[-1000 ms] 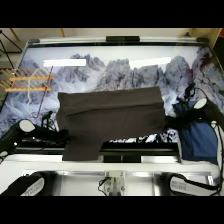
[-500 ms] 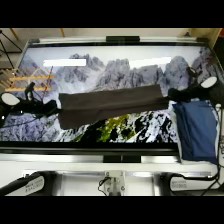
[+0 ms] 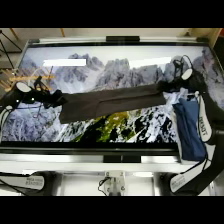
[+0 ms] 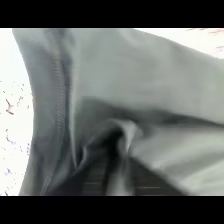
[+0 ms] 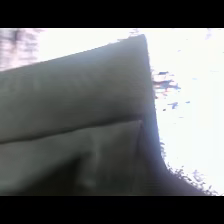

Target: Fold the shirts.

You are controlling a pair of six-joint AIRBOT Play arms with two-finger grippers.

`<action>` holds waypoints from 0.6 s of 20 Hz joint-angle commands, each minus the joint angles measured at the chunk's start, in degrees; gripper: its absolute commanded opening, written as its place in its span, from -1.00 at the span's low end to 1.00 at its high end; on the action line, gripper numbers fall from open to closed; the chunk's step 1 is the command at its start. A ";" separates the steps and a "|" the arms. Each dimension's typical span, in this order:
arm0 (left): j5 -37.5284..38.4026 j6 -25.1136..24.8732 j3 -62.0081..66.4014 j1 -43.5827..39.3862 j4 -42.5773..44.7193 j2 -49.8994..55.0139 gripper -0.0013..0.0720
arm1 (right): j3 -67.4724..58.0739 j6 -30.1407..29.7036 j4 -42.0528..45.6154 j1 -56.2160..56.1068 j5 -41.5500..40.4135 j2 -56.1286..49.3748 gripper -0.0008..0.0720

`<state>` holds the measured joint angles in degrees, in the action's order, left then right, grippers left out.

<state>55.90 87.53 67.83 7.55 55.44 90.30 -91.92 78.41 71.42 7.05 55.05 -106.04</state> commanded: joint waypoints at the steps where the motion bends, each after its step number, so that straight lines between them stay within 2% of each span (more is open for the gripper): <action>1: 0.28 -1.55 1.31 -0.17 -0.63 3.89 0.33 | -1.46 -1.51 4.48 0.07 1.97 -1.60 0.89; 4: 4.11 -4.59 4.31 -0.11 -0.66 3.63 0.33 | -1.57 -0.02 2.82 2.10 2.36 -2.34 0.89; 7: 7.78 -4.61 7.50 -0.85 -0.63 3.56 0.33 | -1.57 -0.07 -4.92 3.56 2.47 -4.35 0.89; 11: 8.31 -4.61 10.27 -2.78 -1.53 2.89 0.33 | -1.57 -1.62 -8.70 2.40 5.77 -6.32 0.88; 12: 8.28 -4.59 10.93 -3.45 -1.97 2.75 0.33 | -1.57 -2.82 -9.49 1.79 7.21 -6.56 0.75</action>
<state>63.22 83.26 76.77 5.41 54.50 93.38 -93.65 77.38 65.56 9.65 58.00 -111.24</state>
